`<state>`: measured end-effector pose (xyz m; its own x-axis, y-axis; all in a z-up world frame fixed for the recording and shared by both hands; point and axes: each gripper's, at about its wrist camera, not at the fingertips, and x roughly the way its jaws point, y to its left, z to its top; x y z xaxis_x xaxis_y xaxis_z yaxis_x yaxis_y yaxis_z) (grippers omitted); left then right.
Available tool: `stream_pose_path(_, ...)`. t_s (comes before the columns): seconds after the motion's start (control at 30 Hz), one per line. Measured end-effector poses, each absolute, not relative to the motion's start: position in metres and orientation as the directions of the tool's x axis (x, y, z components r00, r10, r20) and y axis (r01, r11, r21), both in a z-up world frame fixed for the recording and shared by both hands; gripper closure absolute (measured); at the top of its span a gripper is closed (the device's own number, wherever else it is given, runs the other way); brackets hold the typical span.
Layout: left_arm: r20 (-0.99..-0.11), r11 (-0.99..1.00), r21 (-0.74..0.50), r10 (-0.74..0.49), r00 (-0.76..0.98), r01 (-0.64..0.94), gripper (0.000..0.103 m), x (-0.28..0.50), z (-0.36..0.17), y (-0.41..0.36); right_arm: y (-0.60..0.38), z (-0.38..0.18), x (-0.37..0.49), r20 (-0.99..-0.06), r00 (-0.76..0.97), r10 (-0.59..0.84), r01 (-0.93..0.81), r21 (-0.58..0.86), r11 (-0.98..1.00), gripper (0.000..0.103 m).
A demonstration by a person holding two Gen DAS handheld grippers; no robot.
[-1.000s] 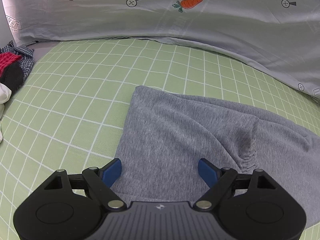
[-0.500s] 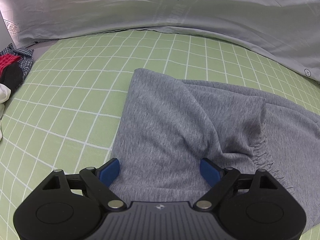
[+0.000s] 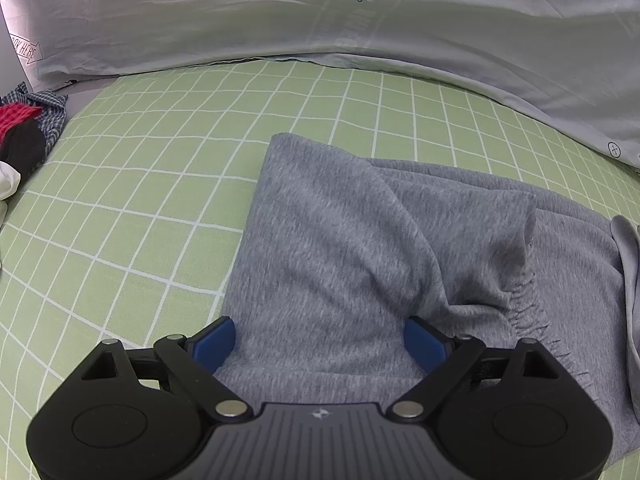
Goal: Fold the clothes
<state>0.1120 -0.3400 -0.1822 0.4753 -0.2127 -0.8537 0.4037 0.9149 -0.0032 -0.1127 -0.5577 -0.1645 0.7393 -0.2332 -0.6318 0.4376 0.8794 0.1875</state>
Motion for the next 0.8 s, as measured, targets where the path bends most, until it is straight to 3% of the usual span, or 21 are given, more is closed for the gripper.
stream_pose_path(0.13,-0.853,0.915,-0.004,-0.214,0.476,0.403,0.009,0.113,-0.183,-0.339,-0.581,-0.157,-0.106,-0.627,0.709,-0.323,0.543,0.194,0.817,0.033)
stream_pose_path(0.23,-0.852,0.914,-0.006,-0.216,0.477,0.405,0.008,0.113,-0.182,-0.338,-0.606,-0.170,-0.094,-0.671,0.637,-0.379,0.640,0.186,0.745,0.033)
stream_pose_path(0.3,-0.852,0.915,-0.009,-0.219,0.477,0.403,0.008,0.115,-0.183,-0.338,-0.621,-0.180,-0.087,-0.700,0.601,-0.386,0.685,0.202,0.700,0.039)
stream_pose_path(0.33,-0.851,0.915,-0.010,-0.219,0.476,0.403,0.008,0.115,-0.183,-0.338,-0.626,-0.184,-0.084,-0.706,0.595,-0.383,0.695,0.213,0.687,0.053)
stream_pose_path(0.37,-0.851,0.915,-0.011,-0.220,0.476,0.403,0.008,0.116,-0.183,-0.338,-0.629,-0.186,-0.080,-0.709,0.594,-0.379,0.695,0.215,0.687,0.086)
stream_pose_path(0.4,-0.852,0.915,-0.011,-0.220,0.476,0.403,0.008,0.116,-0.183,-0.338,-0.630,-0.186,-0.075,-0.709,0.596,-0.376,0.687,0.208,0.697,0.102)
stream_pose_path(0.63,-0.853,0.916,-0.016,-0.222,0.472,0.401,0.006,0.117,-0.184,-0.338,-0.596,-0.159,-0.040,-0.642,0.706,-0.300,0.474,0.113,0.874,0.100)
stream_pose_path(0.7,-0.854,0.916,-0.019,-0.223,0.470,0.401,0.006,0.117,-0.184,-0.338,-0.584,-0.154,-0.033,-0.630,0.730,-0.266,0.415,0.099,0.904,0.095)
stream_pose_path(0.77,-0.853,0.916,-0.020,-0.225,0.470,0.402,0.006,0.116,-0.184,-0.338,-0.579,-0.154,-0.031,-0.635,0.710,-0.304,0.442,0.065,0.895,0.057)
stream_pose_path(0.8,-0.853,0.916,-0.020,-0.225,0.471,0.401,0.006,0.116,-0.184,-0.338,-0.577,-0.155,-0.030,-0.640,0.693,-0.332,0.459,0.036,0.888,0.052)
